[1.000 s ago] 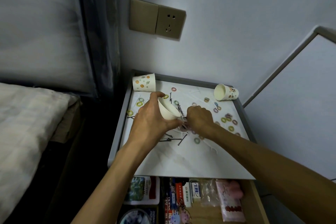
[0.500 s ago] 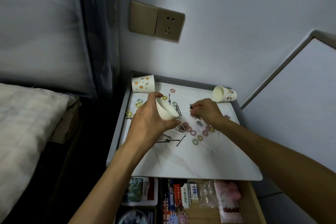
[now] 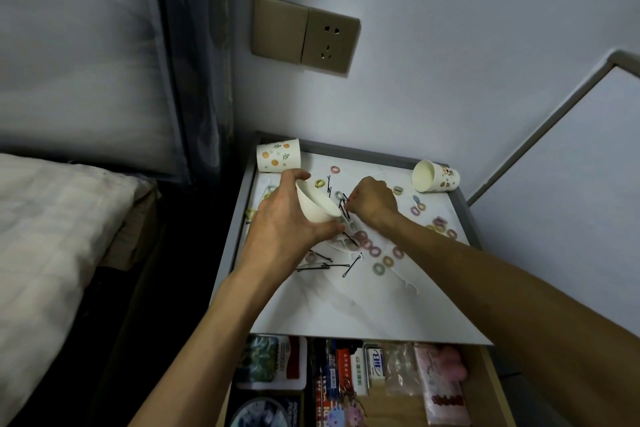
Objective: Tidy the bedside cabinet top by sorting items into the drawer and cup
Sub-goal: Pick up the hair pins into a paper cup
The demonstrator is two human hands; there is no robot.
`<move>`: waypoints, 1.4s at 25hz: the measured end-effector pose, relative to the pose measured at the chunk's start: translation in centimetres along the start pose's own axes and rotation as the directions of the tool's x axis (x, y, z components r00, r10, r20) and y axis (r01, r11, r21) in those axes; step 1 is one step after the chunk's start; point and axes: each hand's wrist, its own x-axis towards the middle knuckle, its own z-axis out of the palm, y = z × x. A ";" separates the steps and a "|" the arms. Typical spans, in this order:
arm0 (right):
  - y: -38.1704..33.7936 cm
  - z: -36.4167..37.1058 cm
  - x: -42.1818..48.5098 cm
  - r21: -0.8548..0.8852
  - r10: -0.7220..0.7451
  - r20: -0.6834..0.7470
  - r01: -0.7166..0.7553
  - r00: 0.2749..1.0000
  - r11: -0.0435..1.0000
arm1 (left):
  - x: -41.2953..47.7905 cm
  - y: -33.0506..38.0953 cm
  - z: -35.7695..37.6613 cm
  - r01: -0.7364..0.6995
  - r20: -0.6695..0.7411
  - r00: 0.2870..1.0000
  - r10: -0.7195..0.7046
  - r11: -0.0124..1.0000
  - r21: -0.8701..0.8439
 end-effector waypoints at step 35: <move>4.1 -0.9 0.5 -0.111 -0.560 0.203 0.587 0.803 0.802 | -0.2 0.3 -1.0 -0.030 -0.079 0.996 0.036 0.997 0.074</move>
